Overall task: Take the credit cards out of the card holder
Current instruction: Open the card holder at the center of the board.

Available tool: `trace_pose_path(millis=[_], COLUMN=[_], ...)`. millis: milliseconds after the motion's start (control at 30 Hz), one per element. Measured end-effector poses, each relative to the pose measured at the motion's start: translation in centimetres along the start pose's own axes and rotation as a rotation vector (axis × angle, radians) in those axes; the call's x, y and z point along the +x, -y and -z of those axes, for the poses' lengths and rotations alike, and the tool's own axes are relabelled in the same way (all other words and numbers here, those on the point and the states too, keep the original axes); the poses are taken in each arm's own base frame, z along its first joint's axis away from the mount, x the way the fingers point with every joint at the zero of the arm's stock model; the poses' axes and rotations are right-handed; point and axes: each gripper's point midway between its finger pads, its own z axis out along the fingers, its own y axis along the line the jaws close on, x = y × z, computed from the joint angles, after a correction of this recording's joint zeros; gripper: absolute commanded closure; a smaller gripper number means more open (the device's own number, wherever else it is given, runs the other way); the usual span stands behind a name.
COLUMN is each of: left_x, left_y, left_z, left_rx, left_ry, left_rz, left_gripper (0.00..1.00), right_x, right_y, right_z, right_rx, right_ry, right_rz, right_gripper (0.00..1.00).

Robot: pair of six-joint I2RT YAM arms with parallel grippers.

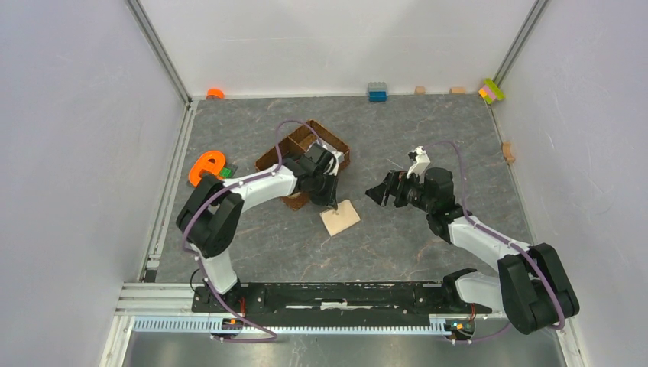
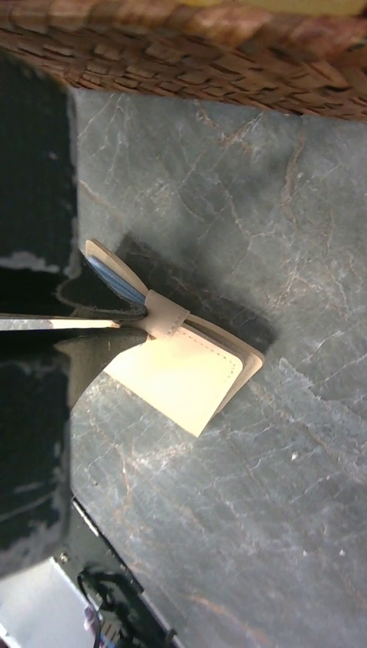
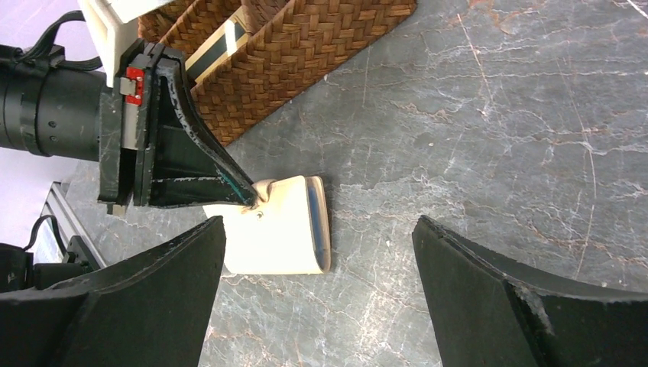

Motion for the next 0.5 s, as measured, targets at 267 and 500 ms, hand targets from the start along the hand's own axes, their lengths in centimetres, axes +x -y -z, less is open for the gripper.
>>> trace_pose_path(millis=[267, 500], left_x=[-1.0, -1.8], left_y=[-0.3, -0.5], left_z=[2.3, 2.9], left_rx=[0.075, 0.135], left_ry=[0.108, 0.161], left_rz=[0.086, 0.147], left_gripper=[0.98, 0.82], right_x=[-0.1, 1.2], right_y=[-0.8, -2.4], right_z=[-0.4, -2.1], right_rx=[-0.023, -0.061], right_ry=[-0.01, -0.099], right_rz=[0.022, 0.072], right_gripper=[0.03, 0.06])
